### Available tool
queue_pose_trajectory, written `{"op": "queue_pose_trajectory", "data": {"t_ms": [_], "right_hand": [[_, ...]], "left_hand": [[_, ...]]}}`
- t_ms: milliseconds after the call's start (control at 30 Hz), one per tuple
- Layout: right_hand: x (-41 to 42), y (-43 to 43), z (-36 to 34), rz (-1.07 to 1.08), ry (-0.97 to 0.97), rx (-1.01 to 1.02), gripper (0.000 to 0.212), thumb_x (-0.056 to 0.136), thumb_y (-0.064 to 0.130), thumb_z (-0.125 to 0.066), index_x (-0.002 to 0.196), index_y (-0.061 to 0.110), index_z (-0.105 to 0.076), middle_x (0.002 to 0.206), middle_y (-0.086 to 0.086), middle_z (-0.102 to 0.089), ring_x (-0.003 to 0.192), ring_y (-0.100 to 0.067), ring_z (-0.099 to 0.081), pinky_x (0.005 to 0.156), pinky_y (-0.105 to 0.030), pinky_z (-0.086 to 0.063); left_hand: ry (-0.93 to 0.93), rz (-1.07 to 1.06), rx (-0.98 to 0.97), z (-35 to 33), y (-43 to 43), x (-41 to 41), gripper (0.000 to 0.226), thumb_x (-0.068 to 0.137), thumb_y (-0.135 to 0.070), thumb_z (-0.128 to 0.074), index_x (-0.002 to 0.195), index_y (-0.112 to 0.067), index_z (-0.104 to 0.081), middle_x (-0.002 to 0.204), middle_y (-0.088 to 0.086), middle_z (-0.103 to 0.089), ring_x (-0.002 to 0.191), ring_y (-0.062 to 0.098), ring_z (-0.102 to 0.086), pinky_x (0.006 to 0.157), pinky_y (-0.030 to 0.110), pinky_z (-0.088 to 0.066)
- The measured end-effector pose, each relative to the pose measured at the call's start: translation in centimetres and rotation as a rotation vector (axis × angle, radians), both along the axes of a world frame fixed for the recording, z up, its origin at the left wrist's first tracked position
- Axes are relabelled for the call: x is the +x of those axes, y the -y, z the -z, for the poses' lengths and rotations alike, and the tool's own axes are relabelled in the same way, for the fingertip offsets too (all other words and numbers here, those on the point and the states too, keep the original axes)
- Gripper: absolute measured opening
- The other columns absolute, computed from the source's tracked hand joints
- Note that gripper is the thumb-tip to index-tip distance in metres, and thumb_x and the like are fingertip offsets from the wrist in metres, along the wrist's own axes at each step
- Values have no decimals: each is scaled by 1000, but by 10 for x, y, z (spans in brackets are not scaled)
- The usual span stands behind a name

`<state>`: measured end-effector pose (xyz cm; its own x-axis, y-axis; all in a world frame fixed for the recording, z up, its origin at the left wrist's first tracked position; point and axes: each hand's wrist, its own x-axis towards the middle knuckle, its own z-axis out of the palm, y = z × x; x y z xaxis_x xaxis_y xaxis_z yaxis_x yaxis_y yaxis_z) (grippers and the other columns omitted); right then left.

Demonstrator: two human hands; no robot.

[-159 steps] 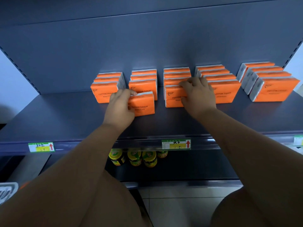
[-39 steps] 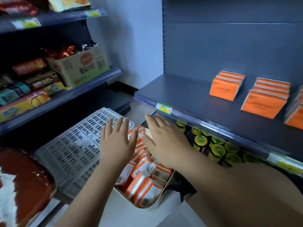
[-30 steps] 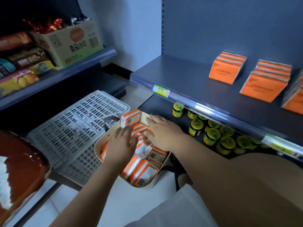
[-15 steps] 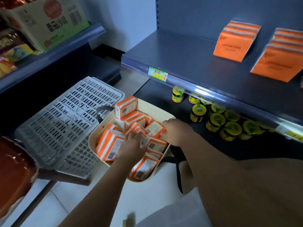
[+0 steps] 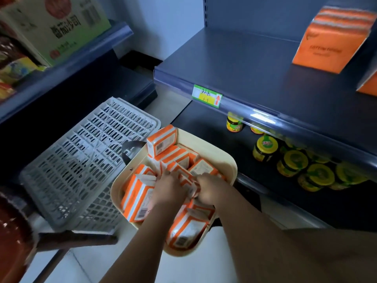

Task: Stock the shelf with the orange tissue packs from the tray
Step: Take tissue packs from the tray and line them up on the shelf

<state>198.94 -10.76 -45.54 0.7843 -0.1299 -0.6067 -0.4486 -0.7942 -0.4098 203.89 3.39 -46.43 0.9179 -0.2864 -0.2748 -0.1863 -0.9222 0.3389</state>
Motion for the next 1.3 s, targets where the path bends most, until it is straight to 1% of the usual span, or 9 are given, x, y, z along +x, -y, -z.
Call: {"op": "queue_pose_trajectory", "data": {"t_ms": [167, 233, 300, 400, 567, 733, 933, 1133, 1300], "right_hand": [[13, 13, 0, 23, -72, -14, 33, 98, 28, -58, 130, 21, -62, 126, -11, -61, 114, -26, -60, 103, -41, -48], [14, 17, -8, -34, 22, 27, 36, 103, 18, -50, 138, 12, -59, 123, -26, -57, 97, -1, -63, 87, -18, -49], [14, 21, -20, 10, 219, 30, 36, 105, 4, -47, 139, -4, -55, 132, -33, -57, 71, 9, -58, 62, -5, -40], [15, 34, -36, 274, 254, 192, 23, 103, 29, -54, 120, 21, -68, 122, -4, -68, 103, -18, -65, 84, -22, -45], [18, 51, -98, 662, 463, 475, 23, 93, 35, -68, 99, 12, -68, 80, -1, -63, 74, -17, -59, 69, -30, -44], [3, 51, -156, 857, 559, 681, 29, 83, 40, -74, 91, 12, -70, 96, -12, -78, 87, -30, -76, 82, -41, -60], [-31, 70, -196, 1139, 740, 931, 13, 98, 23, -69, 96, 11, -72, 96, -13, -79, 84, -30, -77, 81, -48, -63], [-82, 96, -225, 1387, 895, 879, 15, 98, 25, -70, 86, 17, -67, 85, -5, -77, 68, -25, -76, 64, -44, -64], [-138, 131, -244, 1432, 1063, 795, 9, 95, 22, -71, 95, 13, -69, 92, -7, -78, 76, -26, -78, 76, -55, -63]], "left_hand": [[-54, -84, -32, 0, 4, 8, 9, 93, -20, -66, 96, -28, -69, 105, -3, -68, 79, 3, -58, 67, 19, -47], [-86, -132, -105, -9, 3, 16, 11, 92, -17, -69, 88, -25, -63, 92, -2, -68, 71, 2, -55, 59, 18, -41], [-140, -257, -287, -21, 1, 22, 17, 89, -12, -74, 99, -22, -65, 93, 0, -67, 80, 16, -65, 67, 31, -55], [-254, -463, -740, -50, 0, 21, 34, 86, -4, -74, 117, -13, -66, 109, 15, -72, 91, 32, -74, 74, 49, -65], [-253, -486, -1333, -115, 7, 5, 14, 85, 0, -57, 94, -3, -67, 95, 13, -77, 89, 22, -75, 88, 47, -61], [215, -353, -1247, -155, 13, 2, 9, 92, -18, -71, 84, -19, -75, 109, -6, -73, 111, 11, -68, 102, 44, -53], [638, -14, -1135, -205, 36, -23, 51, 84, 1, -78, 132, -8, -62, 169, 5, -14, 152, -5, -22, 116, 9, -24], [404, 1, -1239, -229, 80, -39, 67, 70, 2, -83, 126, -30, -64, 169, 4, -11, 149, 7, -29, 114, 10, -27], [-107, -56, -1447, -232, 127, -60, 86, 76, 7, -83, 144, -28, -45, 128, -17, -63, 108, 9, -69, 91, 33, -59]]}}
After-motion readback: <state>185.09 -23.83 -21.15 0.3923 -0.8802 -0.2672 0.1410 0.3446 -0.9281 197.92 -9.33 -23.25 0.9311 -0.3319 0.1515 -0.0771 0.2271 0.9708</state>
